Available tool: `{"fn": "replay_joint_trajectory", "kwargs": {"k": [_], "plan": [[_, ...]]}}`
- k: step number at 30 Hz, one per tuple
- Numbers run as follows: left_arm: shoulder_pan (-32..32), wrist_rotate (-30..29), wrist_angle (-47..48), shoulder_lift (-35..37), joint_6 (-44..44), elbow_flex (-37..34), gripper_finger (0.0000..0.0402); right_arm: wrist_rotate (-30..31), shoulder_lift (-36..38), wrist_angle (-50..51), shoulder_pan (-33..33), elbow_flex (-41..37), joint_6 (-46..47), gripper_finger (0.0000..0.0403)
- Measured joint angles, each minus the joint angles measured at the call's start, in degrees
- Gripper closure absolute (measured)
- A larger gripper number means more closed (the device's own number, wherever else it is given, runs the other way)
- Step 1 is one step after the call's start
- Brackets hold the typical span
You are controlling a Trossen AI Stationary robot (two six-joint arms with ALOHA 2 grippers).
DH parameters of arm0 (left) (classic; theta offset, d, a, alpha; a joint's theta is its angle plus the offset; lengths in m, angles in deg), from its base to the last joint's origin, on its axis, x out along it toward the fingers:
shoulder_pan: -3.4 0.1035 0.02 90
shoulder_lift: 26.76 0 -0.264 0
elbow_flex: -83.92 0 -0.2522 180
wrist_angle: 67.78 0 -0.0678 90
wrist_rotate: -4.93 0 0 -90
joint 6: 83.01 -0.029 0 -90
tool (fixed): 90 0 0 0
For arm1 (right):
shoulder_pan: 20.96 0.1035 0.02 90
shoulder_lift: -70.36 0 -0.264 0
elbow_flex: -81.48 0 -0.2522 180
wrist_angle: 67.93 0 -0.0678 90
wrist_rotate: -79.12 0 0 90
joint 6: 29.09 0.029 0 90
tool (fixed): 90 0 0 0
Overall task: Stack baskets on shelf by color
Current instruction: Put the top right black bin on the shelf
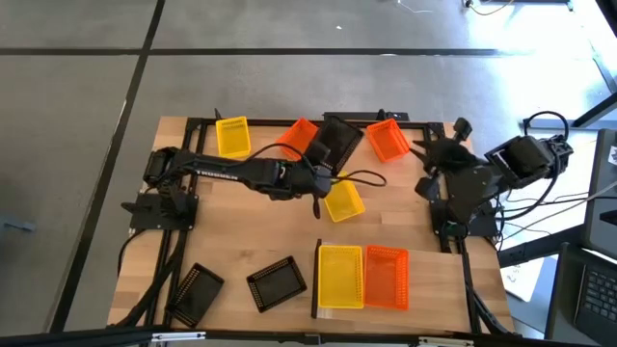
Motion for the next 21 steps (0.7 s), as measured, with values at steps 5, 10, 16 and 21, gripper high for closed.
{"fn": "replay_joint_trajectory", "kwargs": {"k": [5, 10, 16, 21], "plan": [[-0.3, -0.1, -4.9, 0.0, -7.9, 0.0, 0.0401, -4.8, -2.1, -5.4, -3.8, 0.0, -7.8, 0.0322], [-0.8, -1.7, -8.1, 0.0, -13.0, 0.0, 0.0401, -5.6, -3.9, -13.3, -7.2, 0.0, -12.9, 0.0322], [-1.7, -1.9, -8.2, 0.0, -15.5, 0.0, 0.0401, -12.5, -5.6, -18.0, -12.9, 0.0, -17.2, 0.0322], [-2.1, -2.1, -8.2, 0.0, -15.5, 0.0, 0.0402, -16.4, -7.2, -18.2, -16.7, 0.0, -20.6, 0.0322]]}}
